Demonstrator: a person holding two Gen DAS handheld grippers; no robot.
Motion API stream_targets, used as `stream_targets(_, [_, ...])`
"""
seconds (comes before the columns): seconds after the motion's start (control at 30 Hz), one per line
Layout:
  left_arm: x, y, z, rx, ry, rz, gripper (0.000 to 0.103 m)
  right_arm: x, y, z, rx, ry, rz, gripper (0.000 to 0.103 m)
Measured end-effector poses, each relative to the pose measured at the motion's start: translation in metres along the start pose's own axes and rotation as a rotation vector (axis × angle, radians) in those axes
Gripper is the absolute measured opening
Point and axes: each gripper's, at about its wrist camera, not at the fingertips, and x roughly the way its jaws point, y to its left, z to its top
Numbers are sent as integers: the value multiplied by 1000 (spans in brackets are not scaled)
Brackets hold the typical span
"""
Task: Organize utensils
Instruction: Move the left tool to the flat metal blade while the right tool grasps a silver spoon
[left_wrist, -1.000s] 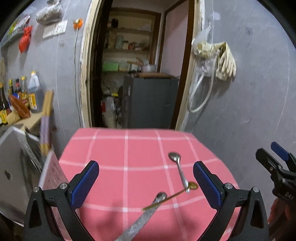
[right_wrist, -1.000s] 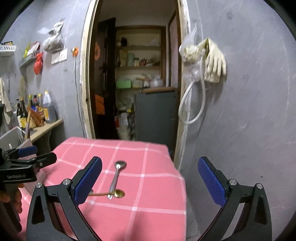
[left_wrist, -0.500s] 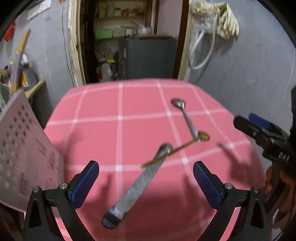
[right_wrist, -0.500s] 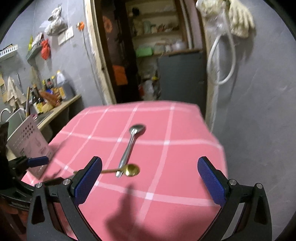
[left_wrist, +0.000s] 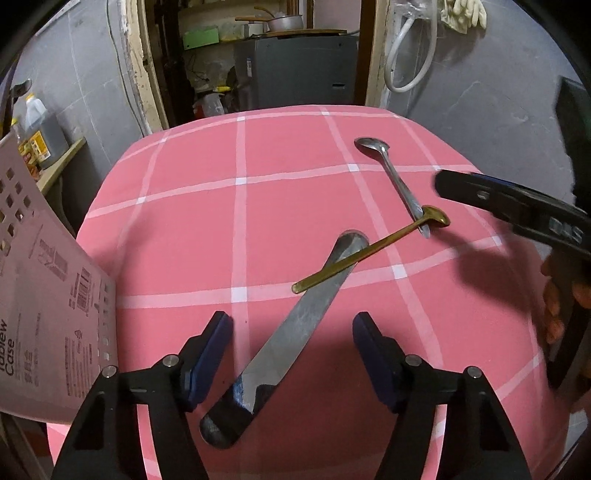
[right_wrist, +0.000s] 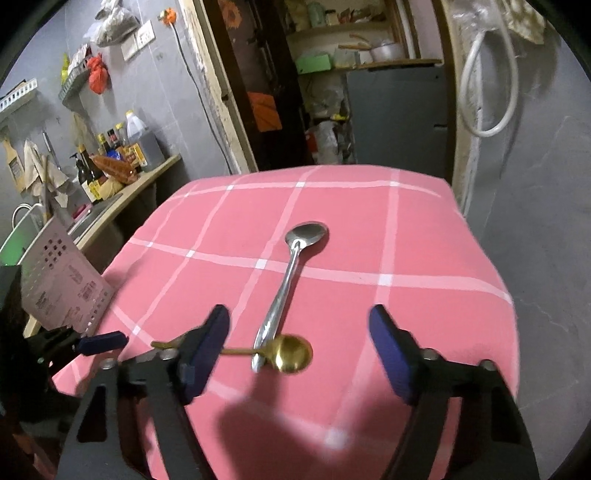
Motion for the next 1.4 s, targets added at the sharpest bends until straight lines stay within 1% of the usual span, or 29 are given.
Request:
stream_targets(0.03, [0, 0, 1, 1, 0, -1, 64, 8, 1, 3, 4, 22, 5, 57])
stream_targets(0.1, [0, 0, 3, 4, 2, -2, 59, 22, 3, 6, 10, 72, 9, 55])
stream_targets(0.17, [2, 0, 7, 13, 5, -10, 48, 28, 6, 8, 15, 86, 2, 54])
stream_targets(0.2, [2, -2, 8, 22, 8, -15, 46, 31, 7, 9, 21, 97, 3, 52])
stream_targets(0.27, [3, -3, 11, 31, 15, -22, 39, 36, 11, 12, 23, 112, -30, 37])
stream_targets(0.3, [2, -4, 13, 32, 18, -25, 37, 37, 13, 13, 18, 118, -48, 32])
stream_targets(0.33, [3, -3, 14, 33, 21, -27, 33, 39, 15, 13, 16, 126, -64, 26])
stream_targets(0.37, [3, -4, 15, 36, 24, -31, 29, 39, 17, 13, 22, 136, -62, 19])
stream_targets(0.43, [3, -6, 17, 42, 33, -30, 24, 39, 19, 12, 44, 152, -43, 9])
stream_targets(0.47, [3, -7, 18, 43, 39, -36, 22, 38, 18, 11, 56, 156, -37, 8])
stream_targets(0.6, [4, -5, 22, 31, 72, -57, 21, 26, 12, 4, 128, 158, -4, 5])
stream_targets(0.67, [3, 1, 23, -1, 93, -86, 20, 20, 6, -1, 167, 162, 17, 2])
stream_targets(0.73, [3, 6, 24, -42, 110, -115, 20, 15, 3, -8, 205, 170, 35, 2])
stream_targets(0.77, [4, 8, 25, -60, 116, -128, 7, 11, 1, -13, 223, 174, 44, 2])
stream_targets(0.8, [4, 11, 25, -86, 125, -163, 2, 6, -1, -19, 241, 179, 51, 2])
stream_targets(0.83, [5, 14, 23, -124, 154, -208, 1, 4, -1, -25, 251, 184, 56, 2])
stream_targets(0.87, [6, 14, 20, -150, 170, -239, 1, 1, 0, -31, 261, 191, 60, 2])
stream_targets(0.9, [5, 14, 16, -162, 170, -247, 1, -3, 1, -38, 268, 195, 61, 2])
stream_targets(0.97, [1, 10, 11, -139, 166, -234, 1, -12, 5, -51, 279, 200, 64, 2])
stream_targets(1.03, [-2, 10, 6, -140, 162, -242, 1, -22, 10, -63, 280, 200, 59, 2])
stream_targets(1.07, [-5, 9, 3, -126, 151, -234, 1, -28, 13, -69, 276, 199, 58, 2])
stream_targets(1.13, [-18, 7, -3, -75, 79, -224, 1, -35, 18, -79, 269, 199, 50, 2])
stream_targets(1.23, [-25, 6, -4, -31, 28, -178, 3, -44, 17, -86, 277, 190, 48, 2])
stream_targets(1.3, [-22, 7, -4, -13, 44, -152, 11, -48, 16, -90, 288, 183, 49, 2])
stream_targets(1.33, [-18, 9, -2, -6, 59, -132, 22, -50, 15, -92, 294, 182, 51, 2])
stream_targets(1.37, [-14, 11, -2, -1, 64, -99, 31, -52, 15, -93, 298, 181, 53, 2])
stream_targets(1.4, [-14, 14, 1, 2, 62, -74, 34, -53, 14, -94, 300, 179, 53, 2])
